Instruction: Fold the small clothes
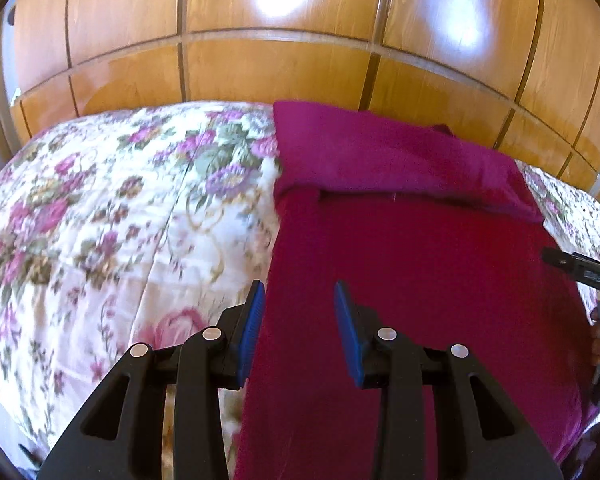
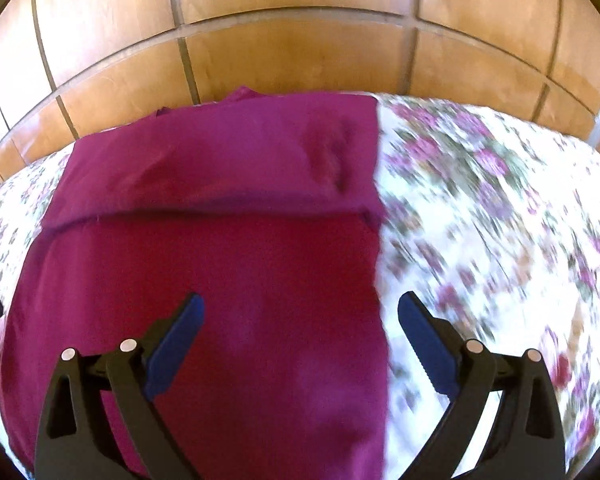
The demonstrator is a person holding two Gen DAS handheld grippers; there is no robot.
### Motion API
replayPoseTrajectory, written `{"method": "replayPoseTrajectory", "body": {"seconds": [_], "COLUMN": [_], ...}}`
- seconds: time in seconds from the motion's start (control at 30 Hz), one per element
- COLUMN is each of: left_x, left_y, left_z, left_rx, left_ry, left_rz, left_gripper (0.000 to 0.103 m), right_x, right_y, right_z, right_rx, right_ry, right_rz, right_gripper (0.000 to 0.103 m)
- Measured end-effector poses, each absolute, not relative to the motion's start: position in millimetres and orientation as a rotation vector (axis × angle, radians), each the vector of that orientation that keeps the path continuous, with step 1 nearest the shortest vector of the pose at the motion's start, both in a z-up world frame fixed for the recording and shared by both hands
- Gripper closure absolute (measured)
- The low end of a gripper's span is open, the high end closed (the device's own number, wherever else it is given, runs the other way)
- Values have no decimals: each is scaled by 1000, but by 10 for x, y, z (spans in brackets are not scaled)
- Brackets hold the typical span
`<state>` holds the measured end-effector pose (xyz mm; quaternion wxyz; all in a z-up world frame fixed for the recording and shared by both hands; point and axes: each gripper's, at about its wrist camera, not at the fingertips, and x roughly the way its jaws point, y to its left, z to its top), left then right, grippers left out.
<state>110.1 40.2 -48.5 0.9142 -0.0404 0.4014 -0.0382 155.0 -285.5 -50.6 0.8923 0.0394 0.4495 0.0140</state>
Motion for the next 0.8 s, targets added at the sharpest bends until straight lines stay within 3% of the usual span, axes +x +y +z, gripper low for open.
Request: {"method": "replayPoseTrajectory", "body": {"seconds": [0.43, 0.53, 0.57, 0.6, 0.63, 0.7, 0.8], "left_x": [285, 115, 64, 35, 10, 7, 22], "left_y": [849, 808, 787, 770, 755, 730, 740], "left_z": [-721, -744, -749, -751, -750, -727, -537], "left_rx": [-239, -231, -217, -208, -200, -184, -221], "left_ry": [945, 976, 981, 984, 987, 991, 951], "left_rz": [-219, -263, -273, -278, -288, -302, -369], "left_gripper": [68, 68, 68, 68, 81, 92, 96], "right_x": [287, 60, -4, -40, -80, -100, -50], "right_y": [-3245, -3151, -3116, -3090, -3060, -3035, -3052], "right_z": [-720, -687, -674, -666, -658, -648, -519], "right_rx": [276, 243, 227, 211, 196, 192, 257], "right_ry": [1070, 1108, 1121, 1127, 1137, 1153, 1136], "right_rz": [139, 191, 208, 215, 233, 245, 298], "right_gripper": [10, 24, 33, 50, 60, 88, 91]}}
